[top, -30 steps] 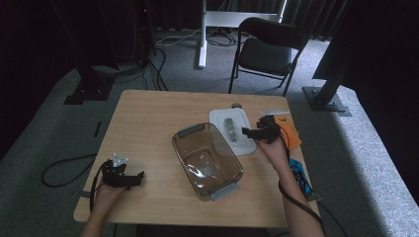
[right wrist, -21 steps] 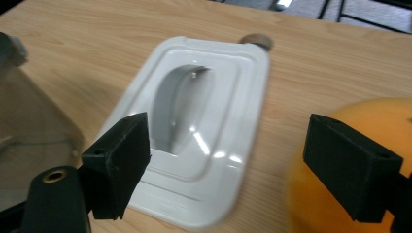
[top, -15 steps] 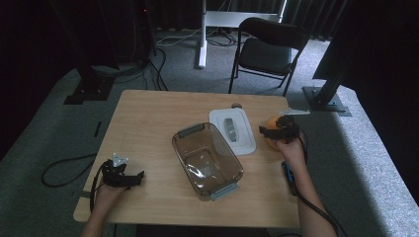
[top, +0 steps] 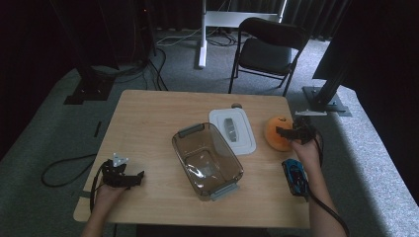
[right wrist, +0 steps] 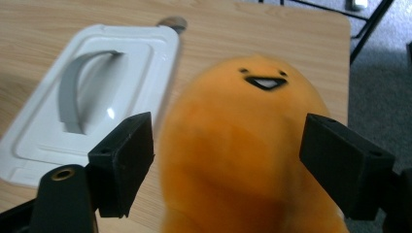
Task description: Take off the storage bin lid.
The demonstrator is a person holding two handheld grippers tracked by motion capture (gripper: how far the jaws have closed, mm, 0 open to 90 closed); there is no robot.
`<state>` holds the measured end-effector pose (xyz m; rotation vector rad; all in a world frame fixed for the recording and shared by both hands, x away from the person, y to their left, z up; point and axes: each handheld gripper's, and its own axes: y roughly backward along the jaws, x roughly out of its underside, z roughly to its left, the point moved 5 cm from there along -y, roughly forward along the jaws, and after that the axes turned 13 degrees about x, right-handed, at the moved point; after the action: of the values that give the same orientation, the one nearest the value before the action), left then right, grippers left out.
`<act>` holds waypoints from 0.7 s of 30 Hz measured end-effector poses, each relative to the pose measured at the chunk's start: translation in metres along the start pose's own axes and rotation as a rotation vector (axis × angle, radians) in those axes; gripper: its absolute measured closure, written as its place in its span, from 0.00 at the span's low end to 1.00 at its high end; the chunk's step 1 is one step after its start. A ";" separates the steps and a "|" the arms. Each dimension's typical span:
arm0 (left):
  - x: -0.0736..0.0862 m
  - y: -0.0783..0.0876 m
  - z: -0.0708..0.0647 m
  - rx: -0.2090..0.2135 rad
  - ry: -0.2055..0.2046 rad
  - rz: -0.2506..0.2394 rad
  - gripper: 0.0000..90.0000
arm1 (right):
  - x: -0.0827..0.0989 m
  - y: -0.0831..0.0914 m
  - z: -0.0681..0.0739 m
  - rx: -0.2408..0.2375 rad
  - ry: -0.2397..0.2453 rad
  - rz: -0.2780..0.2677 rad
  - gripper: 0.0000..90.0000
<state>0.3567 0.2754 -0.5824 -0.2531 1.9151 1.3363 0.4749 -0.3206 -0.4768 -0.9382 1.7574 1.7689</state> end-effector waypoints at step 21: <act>0.000 0.000 0.000 -0.001 0.001 0.000 0.02 | 0.025 -0.031 -0.007 0.011 0.008 0.013 0.20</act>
<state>0.3567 0.2754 -0.5824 -0.2544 1.9156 1.3371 0.4821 -0.3292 -0.5155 -0.9319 1.7806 1.7638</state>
